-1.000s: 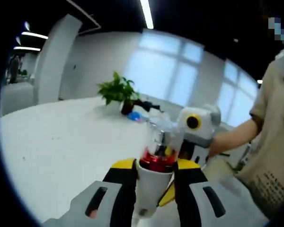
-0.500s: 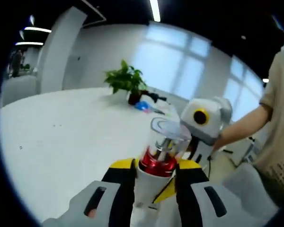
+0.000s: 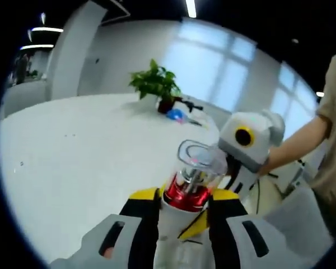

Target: Arrange the skincare products in the storage area until every visible bottle or jar stands upright without overlapping.

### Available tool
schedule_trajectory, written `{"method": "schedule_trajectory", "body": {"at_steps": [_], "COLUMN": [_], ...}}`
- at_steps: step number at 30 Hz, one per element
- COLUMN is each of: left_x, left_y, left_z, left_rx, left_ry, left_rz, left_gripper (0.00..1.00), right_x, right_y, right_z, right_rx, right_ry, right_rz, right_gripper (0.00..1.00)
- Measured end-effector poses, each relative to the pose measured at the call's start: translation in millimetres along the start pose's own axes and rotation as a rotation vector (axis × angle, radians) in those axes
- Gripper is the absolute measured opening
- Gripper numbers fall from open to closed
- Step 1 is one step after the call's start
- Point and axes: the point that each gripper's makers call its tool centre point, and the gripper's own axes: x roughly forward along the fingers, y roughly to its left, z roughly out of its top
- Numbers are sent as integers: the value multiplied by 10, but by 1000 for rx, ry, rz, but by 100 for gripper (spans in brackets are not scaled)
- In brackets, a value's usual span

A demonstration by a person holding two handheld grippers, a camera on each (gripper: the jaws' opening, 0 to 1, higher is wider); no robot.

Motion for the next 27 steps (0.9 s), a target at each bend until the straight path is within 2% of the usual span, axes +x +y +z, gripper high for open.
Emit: {"method": "schedule_trajectory", "body": {"at_steps": [1, 6, 9, 15, 27], "left_x": [0, 9, 14, 27, 32], "left_y": [-2, 45, 62, 80, 14], "left_z": [8, 30, 38, 49, 3], "left_rx": [-1, -14, -40, -49, -16], "left_ry": [-5, -20, -27, -24, 9], "left_rz": [-1, 8, 12, 29, 29], "left_gripper": [30, 30, 30, 31, 32], "right_x": [0, 10, 17, 13, -11], "right_y": [-6, -46, -60, -88, -20], "right_z": [19, 15, 14, 2, -10], "right_rx": [16, 35, 83, 113, 64], "right_ry": [-20, -39, -51, -26, 7], "right_rz": [-3, -11, 4, 13, 25], "right_gripper": [31, 31, 32, 32, 33]}}
